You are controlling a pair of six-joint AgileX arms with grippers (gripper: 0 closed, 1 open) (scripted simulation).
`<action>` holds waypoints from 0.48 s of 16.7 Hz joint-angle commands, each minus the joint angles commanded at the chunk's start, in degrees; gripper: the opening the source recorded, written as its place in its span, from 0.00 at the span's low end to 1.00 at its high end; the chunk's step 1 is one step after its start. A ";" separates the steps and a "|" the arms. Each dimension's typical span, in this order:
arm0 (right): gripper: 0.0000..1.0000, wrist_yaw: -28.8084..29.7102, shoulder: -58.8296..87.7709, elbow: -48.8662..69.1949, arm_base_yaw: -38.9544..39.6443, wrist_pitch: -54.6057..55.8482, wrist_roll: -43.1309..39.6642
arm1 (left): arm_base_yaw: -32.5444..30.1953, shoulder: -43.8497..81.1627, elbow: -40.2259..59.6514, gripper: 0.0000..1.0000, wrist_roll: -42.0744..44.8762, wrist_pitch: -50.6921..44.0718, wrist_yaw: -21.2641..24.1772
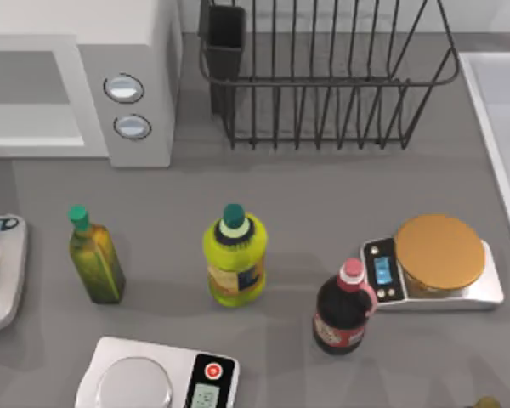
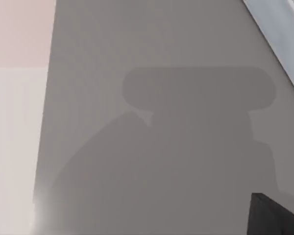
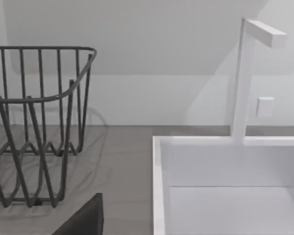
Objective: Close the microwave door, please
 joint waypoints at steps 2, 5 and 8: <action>1.00 0.00 0.00 0.00 0.00 0.00 0.00 | -0.04 -0.06 -0.07 0.00 -0.05 0.04 -0.02; 1.00 0.00 0.00 0.00 0.00 0.00 0.00 | 0.21 0.03 -0.14 0.00 -0.10 -0.06 0.17; 1.00 0.00 0.00 0.00 0.00 0.00 0.00 | -2.42 -3.27 -2.23 0.00 -2.47 1.38 -1.35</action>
